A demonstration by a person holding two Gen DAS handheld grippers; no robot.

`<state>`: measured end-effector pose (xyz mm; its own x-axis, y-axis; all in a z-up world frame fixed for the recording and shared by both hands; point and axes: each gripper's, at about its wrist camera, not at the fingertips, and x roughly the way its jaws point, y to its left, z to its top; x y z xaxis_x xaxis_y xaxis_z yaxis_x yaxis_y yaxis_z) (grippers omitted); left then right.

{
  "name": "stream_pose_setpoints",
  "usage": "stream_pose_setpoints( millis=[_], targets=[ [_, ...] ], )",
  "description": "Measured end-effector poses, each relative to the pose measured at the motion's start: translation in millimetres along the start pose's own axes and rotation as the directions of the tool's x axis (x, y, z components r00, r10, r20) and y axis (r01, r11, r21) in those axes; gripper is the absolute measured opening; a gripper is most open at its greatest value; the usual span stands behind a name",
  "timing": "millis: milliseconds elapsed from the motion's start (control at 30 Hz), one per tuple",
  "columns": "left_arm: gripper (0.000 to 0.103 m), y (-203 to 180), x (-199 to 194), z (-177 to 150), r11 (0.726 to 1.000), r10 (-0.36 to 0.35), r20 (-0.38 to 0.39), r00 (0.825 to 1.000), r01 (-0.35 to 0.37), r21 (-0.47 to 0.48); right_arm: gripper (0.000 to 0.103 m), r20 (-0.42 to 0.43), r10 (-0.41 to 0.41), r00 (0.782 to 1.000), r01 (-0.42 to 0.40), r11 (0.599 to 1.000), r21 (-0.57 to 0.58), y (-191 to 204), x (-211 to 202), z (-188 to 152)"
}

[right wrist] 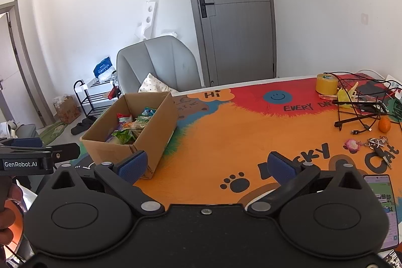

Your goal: Organize snacks

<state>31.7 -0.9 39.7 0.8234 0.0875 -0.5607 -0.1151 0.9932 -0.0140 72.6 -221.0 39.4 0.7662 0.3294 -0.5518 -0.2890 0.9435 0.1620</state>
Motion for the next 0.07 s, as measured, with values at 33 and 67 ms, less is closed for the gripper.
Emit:
stream_pose_setpoints(
  millis=[33, 67],
  targets=[
    [0.103, -1.0, 0.8, -0.4, 1.0, -0.001, -0.002, 1.0, 0.001, 0.001, 0.103, -0.001, -0.002, 1.0, 0.002, 1.0, -0.001, 0.2, 0.4, 0.3],
    [0.103, -0.9, 1.7, 0.1, 1.0, -0.001, -0.005, 1.0, 0.001, -0.001, 0.103, -0.001, -0.003, 1.0, 0.003, 1.0, -0.003, 0.9, 0.4, 0.2]
  ],
)
